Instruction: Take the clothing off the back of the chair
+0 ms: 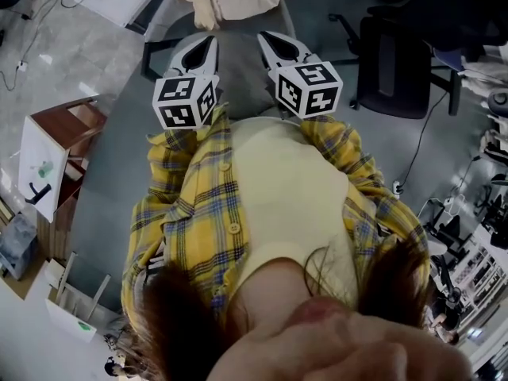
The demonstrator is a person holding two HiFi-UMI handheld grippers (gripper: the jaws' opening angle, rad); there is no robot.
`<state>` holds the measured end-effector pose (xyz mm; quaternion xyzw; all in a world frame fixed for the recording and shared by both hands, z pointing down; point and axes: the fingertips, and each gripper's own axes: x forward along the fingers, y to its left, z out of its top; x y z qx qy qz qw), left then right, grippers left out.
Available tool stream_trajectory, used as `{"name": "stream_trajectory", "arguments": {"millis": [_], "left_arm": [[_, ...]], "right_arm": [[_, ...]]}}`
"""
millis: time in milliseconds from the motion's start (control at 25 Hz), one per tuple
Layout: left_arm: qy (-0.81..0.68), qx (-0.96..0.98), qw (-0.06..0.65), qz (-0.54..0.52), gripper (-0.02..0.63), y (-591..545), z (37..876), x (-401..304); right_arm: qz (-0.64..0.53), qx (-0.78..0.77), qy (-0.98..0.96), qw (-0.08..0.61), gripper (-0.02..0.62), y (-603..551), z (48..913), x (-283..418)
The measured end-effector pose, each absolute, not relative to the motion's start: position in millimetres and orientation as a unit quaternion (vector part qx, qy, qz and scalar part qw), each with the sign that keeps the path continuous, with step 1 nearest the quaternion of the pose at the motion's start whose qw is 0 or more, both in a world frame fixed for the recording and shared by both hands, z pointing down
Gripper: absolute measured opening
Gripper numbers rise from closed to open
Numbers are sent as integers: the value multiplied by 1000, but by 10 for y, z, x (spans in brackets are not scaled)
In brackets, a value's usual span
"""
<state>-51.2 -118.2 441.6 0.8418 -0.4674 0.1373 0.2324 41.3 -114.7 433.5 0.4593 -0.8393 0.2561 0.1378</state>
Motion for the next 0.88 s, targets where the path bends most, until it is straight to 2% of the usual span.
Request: {"name": "stream_trajectory", "arguments": {"millis": [880], "left_arm": [[-458,844,211,185,2,-2002,4846,1]], "right_arm": [[287,453,-832,143,14,-1781,4710,879]]}}
